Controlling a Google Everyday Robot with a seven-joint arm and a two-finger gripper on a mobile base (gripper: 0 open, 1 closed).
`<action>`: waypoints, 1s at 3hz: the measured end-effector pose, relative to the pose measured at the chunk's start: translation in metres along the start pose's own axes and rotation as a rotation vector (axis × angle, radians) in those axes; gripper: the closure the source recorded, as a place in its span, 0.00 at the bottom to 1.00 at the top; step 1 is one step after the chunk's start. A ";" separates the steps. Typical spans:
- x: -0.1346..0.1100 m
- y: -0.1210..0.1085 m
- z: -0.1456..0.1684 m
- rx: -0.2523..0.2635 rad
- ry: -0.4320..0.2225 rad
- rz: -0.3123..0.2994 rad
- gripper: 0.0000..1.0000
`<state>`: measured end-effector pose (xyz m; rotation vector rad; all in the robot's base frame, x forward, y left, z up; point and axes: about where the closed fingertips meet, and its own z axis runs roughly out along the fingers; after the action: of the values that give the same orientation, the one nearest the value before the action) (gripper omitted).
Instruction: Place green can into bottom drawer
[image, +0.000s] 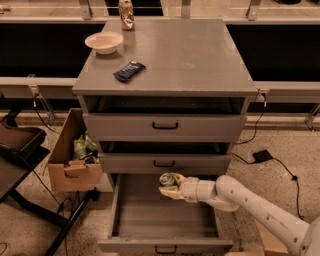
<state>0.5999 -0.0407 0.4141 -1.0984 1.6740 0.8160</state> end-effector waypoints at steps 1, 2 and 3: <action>0.047 0.012 0.021 -0.049 0.026 0.047 1.00; 0.056 0.015 0.026 -0.059 0.028 0.061 1.00; 0.074 0.017 0.046 -0.100 0.015 0.075 1.00</action>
Offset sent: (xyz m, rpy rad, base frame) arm -0.0102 0.0081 -0.0456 -0.0009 0.0576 0.0286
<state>0.5888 -0.0165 0.3299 -1.1177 1.7113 0.9508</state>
